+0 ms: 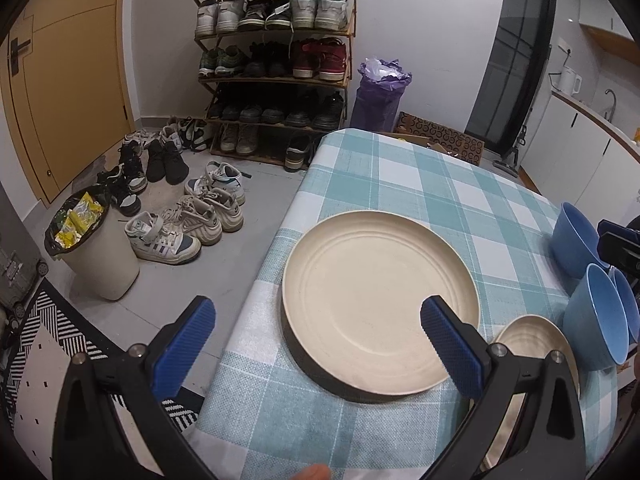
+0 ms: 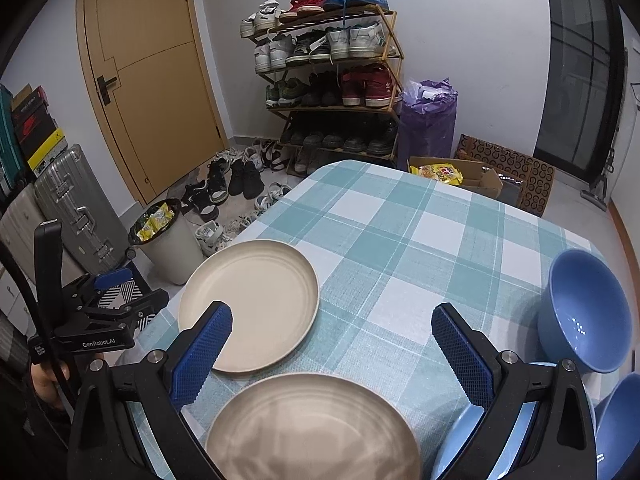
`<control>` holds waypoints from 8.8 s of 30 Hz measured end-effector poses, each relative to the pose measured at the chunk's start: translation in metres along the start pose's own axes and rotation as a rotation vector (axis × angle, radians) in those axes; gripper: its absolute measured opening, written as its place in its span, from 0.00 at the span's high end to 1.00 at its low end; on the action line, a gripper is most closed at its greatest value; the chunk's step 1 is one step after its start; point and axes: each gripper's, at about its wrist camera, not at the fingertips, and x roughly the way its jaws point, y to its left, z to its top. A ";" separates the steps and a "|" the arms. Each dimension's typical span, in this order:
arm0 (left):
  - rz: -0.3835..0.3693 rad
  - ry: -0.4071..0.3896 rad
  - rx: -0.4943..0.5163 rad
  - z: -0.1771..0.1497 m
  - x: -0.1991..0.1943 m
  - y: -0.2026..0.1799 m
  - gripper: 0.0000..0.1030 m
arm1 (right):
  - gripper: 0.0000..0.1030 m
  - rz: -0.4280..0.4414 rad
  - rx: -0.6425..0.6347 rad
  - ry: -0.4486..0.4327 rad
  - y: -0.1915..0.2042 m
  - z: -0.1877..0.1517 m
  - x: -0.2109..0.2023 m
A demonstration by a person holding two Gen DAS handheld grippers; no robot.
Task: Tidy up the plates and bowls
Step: 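Move both grippers back and over toward the other cream plate, then lower both open grippers onto the rim of the cream plate, then close both grippers on the cream plate rim, then lift the cream plate with both grippers and carry it toward the blue bowls, then lower the held plate with both grippers onto the other cream plate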
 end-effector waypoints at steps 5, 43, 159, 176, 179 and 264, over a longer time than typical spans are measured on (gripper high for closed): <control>0.010 0.020 -0.016 -0.001 0.010 0.007 0.00 | 0.01 0.006 0.002 0.012 0.002 0.005 0.014; -0.013 0.120 -0.025 -0.019 0.051 0.018 0.18 | 0.19 0.039 0.050 0.206 0.015 -0.016 0.140; -0.137 0.101 0.205 -0.035 -0.001 -0.072 0.79 | 0.85 -0.094 0.089 0.035 -0.010 -0.075 0.008; -0.154 0.111 0.257 -0.044 -0.008 -0.090 0.78 | 0.85 -0.101 0.130 0.008 -0.021 -0.096 -0.019; -0.149 0.115 0.267 -0.047 -0.009 -0.093 0.78 | 0.85 -0.095 0.139 0.000 -0.021 -0.102 -0.024; -0.018 0.131 0.514 -0.117 -0.020 -0.153 0.67 | 0.85 -0.076 0.264 0.041 -0.045 -0.195 -0.052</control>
